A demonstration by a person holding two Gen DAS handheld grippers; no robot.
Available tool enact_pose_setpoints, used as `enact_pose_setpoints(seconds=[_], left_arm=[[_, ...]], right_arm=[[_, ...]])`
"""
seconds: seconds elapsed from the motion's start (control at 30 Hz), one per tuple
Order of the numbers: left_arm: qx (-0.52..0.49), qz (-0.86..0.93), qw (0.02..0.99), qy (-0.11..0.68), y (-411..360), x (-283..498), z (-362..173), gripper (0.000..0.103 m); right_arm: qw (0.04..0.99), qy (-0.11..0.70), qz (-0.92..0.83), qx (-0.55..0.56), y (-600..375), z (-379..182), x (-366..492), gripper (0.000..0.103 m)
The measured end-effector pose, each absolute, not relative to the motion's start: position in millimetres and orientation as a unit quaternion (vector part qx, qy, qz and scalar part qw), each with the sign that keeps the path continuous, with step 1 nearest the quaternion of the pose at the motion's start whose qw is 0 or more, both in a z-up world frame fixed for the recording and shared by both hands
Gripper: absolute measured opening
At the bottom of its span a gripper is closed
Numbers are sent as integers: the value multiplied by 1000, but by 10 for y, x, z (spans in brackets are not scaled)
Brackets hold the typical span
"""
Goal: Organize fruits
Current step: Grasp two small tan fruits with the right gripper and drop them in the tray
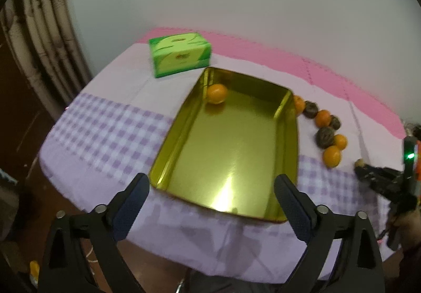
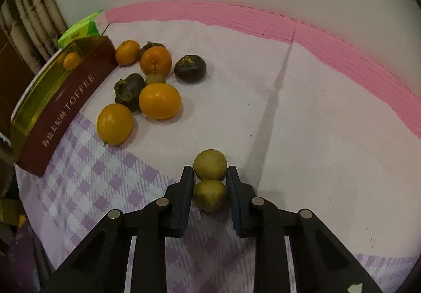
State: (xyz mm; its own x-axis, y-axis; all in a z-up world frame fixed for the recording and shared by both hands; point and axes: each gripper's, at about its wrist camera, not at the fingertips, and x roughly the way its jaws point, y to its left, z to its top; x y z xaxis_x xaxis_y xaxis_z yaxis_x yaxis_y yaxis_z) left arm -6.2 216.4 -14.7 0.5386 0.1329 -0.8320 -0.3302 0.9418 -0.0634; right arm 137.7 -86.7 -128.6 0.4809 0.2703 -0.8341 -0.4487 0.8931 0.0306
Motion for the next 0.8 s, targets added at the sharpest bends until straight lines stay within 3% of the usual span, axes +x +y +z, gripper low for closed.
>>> enact_pose_setpoints(seconds=[0.37, 0.8], left_arm=[[-143, 142, 888, 413, 2376, -281, -126, 96], [-113, 190, 872, 436, 2570, -261, -161, 96]], right_arm=[[857, 391, 335, -15, -125, -214, 1093, 23], [816, 460, 345, -63, 1362, -602, 1569, 24]])
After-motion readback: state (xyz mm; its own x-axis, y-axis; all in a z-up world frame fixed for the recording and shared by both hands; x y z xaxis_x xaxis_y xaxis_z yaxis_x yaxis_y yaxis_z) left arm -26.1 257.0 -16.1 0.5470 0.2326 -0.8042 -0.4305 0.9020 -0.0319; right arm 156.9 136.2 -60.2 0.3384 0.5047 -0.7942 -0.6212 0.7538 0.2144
